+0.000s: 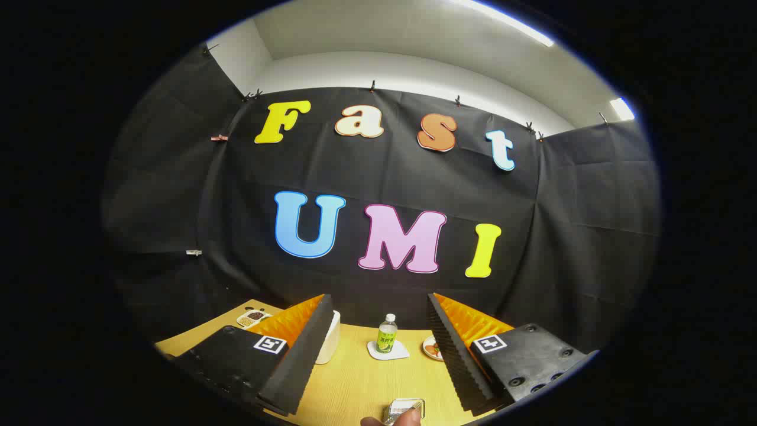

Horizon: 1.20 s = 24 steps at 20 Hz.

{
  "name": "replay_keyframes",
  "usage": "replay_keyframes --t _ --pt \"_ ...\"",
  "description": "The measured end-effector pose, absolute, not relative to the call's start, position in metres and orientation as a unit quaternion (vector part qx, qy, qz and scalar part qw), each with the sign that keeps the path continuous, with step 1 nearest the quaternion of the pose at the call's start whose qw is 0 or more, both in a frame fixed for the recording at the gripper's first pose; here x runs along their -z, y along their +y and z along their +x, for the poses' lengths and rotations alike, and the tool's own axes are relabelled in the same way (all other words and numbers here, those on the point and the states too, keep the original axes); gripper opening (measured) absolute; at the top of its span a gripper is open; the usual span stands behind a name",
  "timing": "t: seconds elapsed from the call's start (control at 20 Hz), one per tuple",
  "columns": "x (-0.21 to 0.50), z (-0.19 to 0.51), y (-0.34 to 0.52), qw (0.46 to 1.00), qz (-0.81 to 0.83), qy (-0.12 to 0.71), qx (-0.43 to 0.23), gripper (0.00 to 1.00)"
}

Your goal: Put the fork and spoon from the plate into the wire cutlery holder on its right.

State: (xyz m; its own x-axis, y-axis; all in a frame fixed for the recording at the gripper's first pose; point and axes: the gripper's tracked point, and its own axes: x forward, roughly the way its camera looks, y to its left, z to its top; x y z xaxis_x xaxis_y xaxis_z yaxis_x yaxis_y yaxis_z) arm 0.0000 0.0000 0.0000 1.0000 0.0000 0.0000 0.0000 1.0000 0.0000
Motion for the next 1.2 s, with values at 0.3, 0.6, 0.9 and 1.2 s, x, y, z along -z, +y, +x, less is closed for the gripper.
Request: replay_keyframes --t 0.3,0.6,0.9,1.2 --pt "0.002 0.001 0.001 1.0 0.002 0.003 -0.001 0.98" --pt "0.001 0.003 0.003 1.0 0.002 0.004 -0.003 0.98" --pt "0.011 0.007 0.012 1.0 0.008 0.019 -0.014 0.98" --pt "0.065 0.005 0.08 0.984 0.029 0.134 -0.117 0.98"
